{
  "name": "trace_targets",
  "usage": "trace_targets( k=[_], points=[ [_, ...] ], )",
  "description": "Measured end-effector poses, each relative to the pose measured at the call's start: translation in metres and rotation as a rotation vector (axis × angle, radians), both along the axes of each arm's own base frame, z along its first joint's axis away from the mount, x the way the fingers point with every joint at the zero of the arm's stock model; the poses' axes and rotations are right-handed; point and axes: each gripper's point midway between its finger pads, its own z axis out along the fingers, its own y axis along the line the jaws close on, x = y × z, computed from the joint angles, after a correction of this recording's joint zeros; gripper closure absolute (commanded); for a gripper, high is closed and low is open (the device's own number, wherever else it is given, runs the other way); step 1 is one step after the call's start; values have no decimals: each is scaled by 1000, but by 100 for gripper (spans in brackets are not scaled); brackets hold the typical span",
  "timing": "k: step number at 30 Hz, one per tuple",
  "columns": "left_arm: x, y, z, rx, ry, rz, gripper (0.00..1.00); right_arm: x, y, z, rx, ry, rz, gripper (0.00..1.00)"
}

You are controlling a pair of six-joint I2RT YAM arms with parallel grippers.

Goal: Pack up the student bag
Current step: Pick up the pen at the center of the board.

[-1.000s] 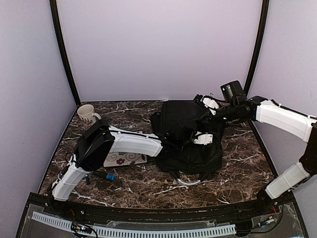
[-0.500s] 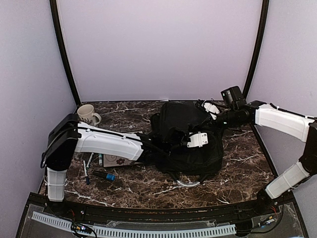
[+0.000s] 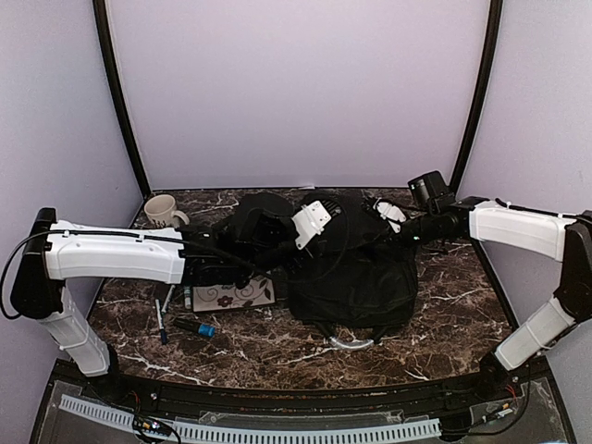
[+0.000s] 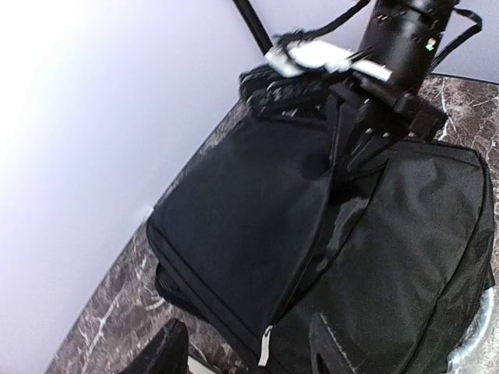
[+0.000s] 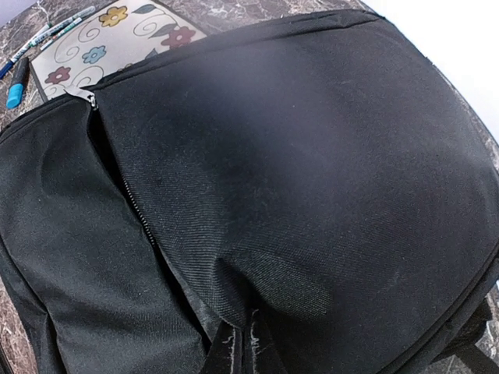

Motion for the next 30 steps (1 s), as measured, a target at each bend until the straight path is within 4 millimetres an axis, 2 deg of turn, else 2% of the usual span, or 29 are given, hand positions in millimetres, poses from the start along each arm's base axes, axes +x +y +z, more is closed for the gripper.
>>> trace_targets(
  k=[4, 8, 10, 13, 15, 18, 21, 25, 30],
  points=[
    [22, 47, -22, -32, 172, 151, 41, -1, 1, -6, -3, 17, 4, 100],
    [53, 122, -36, -132, 351, 364, 41, -1, 1, -8, -1, 19, 6, 100],
    [65, 166, -45, -192, 444, 485, 42, -1, 1, -8, -1, 19, 6, 100],
    [71, 215, -63, -240, 566, 623, 44, -2, 1, -8, 0, 19, 8, 100],
    [70, 238, -78, -256, 646, 691, 44, -2, 1, -9, 1, 19, 9, 100],
    [61, 271, -106, -253, 769, 790, 46, -2, 1, -9, 0, 18, 11, 100],
    [51, 295, -123, -241, 865, 863, 46, -2, 1, -9, -1, 17, 12, 100],
    [38, 314, -132, -201, 941, 903, 45, -2, 1, -9, -1, 17, 14, 100],
    [29, 337, -138, -45, 964, 941, 48, -3, 2, -9, 5, 20, 20, 100]
  ],
)
